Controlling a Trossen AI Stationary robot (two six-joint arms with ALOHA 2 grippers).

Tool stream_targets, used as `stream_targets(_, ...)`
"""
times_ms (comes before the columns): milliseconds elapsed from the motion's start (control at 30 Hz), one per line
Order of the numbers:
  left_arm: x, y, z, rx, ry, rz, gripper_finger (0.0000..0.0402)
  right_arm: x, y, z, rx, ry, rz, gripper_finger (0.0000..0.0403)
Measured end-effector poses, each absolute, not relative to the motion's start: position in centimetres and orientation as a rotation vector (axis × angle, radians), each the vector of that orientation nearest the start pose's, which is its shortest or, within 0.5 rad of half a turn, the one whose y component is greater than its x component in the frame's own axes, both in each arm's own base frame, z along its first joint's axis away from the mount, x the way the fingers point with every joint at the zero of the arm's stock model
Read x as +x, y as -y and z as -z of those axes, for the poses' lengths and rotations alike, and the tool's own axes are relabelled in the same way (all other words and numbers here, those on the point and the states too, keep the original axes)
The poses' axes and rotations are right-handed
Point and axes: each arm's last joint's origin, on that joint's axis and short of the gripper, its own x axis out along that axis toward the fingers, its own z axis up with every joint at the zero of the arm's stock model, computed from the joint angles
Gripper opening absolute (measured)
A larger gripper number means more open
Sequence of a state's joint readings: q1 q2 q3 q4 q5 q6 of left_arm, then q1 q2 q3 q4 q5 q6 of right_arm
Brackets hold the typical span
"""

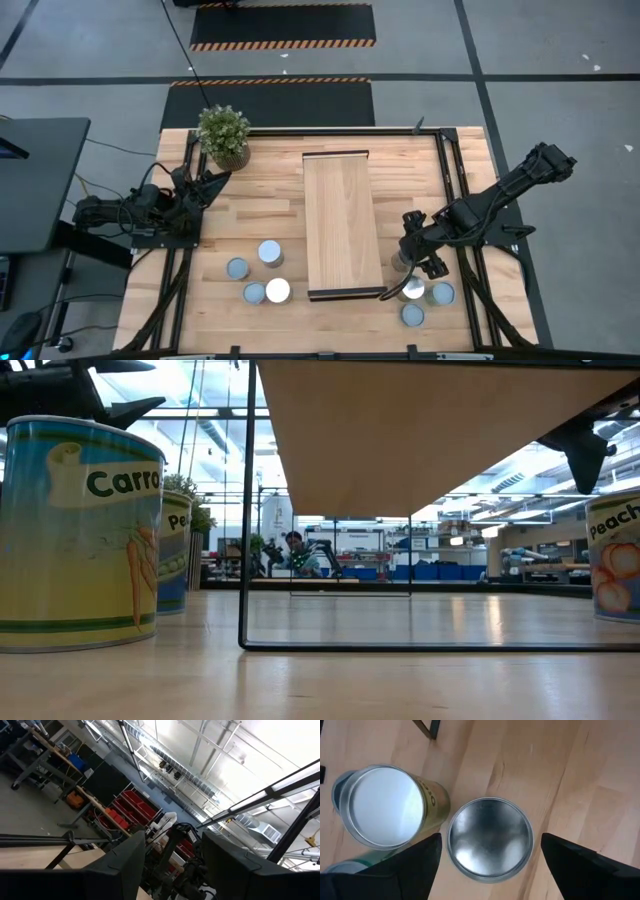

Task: Pick and place cans onto a shelf
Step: Put the canned peaches on the shelf

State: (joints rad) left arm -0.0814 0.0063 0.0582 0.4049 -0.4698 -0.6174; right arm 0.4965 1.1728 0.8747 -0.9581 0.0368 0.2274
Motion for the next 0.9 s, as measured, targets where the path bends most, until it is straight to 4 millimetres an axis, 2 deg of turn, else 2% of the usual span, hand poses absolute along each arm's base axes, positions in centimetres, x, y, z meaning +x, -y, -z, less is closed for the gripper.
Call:
stream_targets(367,8.3,-0.6,-21.7,-0.717,0.524,-0.243,0.0204,18.0,-9.5,-23.9,-0.157,-1.206,-0.231,0.0349)
stream_targets(900,8.3,-0.6,-21.7,-0.719,0.527,-0.242,0.0204,17.3,-9.8,-22.0,-0.183,-1.237,-0.272,0.0349)
